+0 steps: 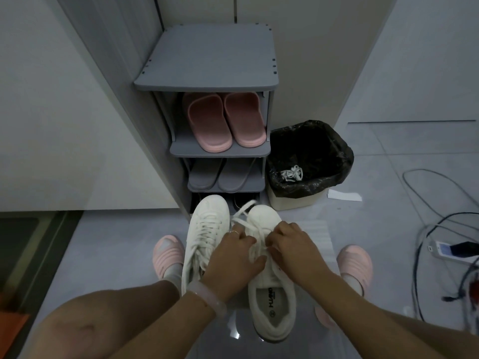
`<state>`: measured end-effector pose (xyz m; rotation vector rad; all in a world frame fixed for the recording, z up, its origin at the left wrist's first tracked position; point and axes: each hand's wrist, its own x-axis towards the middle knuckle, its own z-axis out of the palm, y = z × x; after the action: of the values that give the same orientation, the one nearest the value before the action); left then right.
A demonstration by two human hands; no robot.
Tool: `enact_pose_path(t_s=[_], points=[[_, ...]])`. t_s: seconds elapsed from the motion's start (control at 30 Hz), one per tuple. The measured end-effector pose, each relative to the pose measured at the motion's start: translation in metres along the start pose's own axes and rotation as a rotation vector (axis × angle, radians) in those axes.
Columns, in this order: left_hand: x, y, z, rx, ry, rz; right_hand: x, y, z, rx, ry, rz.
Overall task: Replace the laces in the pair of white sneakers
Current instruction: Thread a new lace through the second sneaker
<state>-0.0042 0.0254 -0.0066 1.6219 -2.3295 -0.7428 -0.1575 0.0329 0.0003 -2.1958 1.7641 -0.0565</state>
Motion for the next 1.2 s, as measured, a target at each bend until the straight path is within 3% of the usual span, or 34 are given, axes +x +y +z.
enact_pose_path(t_s=[0.17, 0.3, 0.5, 0.63, 0.77, 0.97, 1.03, 1.2], points=[[0.000, 0.002, 0.001, 0.036, -0.023, 0.061, 0.006, -0.003, 0.003, -0.025, -0.025, 0.054], [0.000, 0.004, -0.001, 0.035, -0.042, 0.009, 0.005, -0.002, 0.000, -0.147, -0.033, 0.035], [-0.001, 0.004, -0.002, -0.099, -0.037, -0.045, -0.010, 0.058, -0.032, -0.307, 0.012, 0.452], [0.006, -0.003, -0.001, -0.311, -0.010, -0.170, -0.007, 0.037, -0.021, -0.096, -0.068, 0.251], [0.016, -0.009, 0.000, -0.303, 0.011, -0.196, 0.000, 0.004, -0.003, -0.056, -0.052, -0.061], [0.008, 0.005, 0.012, -0.091, -0.093, -0.067, 0.007, -0.003, 0.003, -0.081, -0.066, -0.012], [0.008, 0.001, 0.010, -0.131, -0.146, -0.111, 0.008, -0.001, -0.003, -0.116, -0.063, -0.019], [0.007, -0.008, 0.003, -0.282, -0.191, -0.254, -0.001, 0.057, -0.037, -0.261, -0.015, 0.440]])
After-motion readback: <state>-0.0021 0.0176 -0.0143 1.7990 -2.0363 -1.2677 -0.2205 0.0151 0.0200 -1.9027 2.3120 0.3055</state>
